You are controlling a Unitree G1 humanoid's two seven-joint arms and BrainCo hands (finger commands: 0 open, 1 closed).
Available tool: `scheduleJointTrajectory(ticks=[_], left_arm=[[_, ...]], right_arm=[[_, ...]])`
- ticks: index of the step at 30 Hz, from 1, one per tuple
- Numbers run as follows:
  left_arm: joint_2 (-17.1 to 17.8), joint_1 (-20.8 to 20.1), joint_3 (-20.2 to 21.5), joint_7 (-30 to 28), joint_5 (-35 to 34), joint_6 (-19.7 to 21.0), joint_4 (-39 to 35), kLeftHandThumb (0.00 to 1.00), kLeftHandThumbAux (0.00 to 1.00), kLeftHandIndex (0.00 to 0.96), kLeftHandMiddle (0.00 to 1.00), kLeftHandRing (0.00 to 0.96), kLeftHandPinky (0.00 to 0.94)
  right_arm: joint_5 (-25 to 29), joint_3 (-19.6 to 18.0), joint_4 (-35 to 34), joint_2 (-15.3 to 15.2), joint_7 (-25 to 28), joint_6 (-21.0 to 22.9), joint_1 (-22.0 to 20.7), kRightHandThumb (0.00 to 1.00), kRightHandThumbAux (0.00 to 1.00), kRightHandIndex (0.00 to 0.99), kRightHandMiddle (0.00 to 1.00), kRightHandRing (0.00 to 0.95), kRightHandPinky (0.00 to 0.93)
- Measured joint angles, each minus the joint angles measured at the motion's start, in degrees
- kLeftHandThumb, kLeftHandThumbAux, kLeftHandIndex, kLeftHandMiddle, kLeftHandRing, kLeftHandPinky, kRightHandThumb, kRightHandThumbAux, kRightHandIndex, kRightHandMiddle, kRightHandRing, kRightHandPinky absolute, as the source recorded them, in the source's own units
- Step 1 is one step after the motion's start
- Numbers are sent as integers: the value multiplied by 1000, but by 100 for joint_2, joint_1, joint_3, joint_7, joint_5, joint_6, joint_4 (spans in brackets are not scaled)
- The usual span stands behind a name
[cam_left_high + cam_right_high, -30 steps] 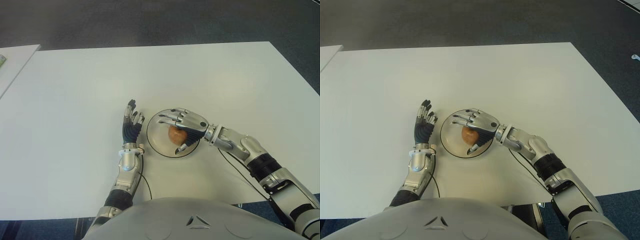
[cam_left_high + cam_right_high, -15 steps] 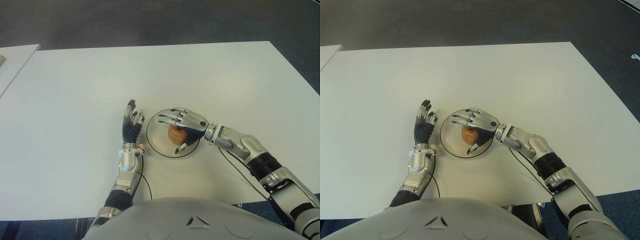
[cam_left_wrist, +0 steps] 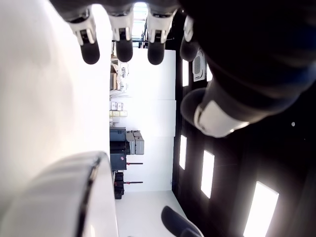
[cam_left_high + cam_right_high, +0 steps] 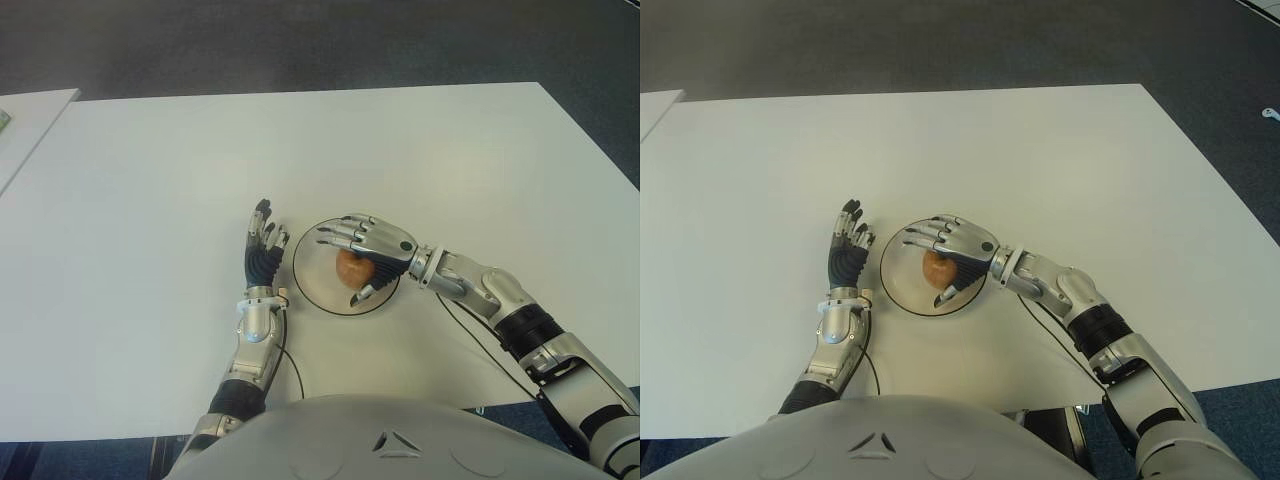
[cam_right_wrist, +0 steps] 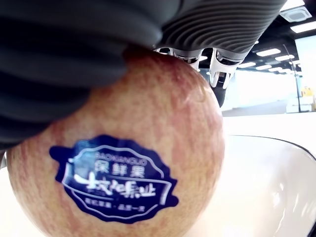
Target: Put the apples into the plate.
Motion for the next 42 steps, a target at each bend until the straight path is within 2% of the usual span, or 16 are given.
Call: scheduleJointTrajectory(ticks=[24, 42], left_arm=[[0, 12, 7, 0, -7, -18, -6, 0, 679, 74, 90, 81, 107], [0, 12, 6, 0, -6, -26, -5, 0, 640, 66, 74, 58, 59]], right_arm=[[-3, -3, -39, 5, 1, 41, 0, 36, 428, 0, 0, 0, 0], [128, -108, -32, 16, -33, 45, -8, 36, 438, 0, 0, 0, 0]])
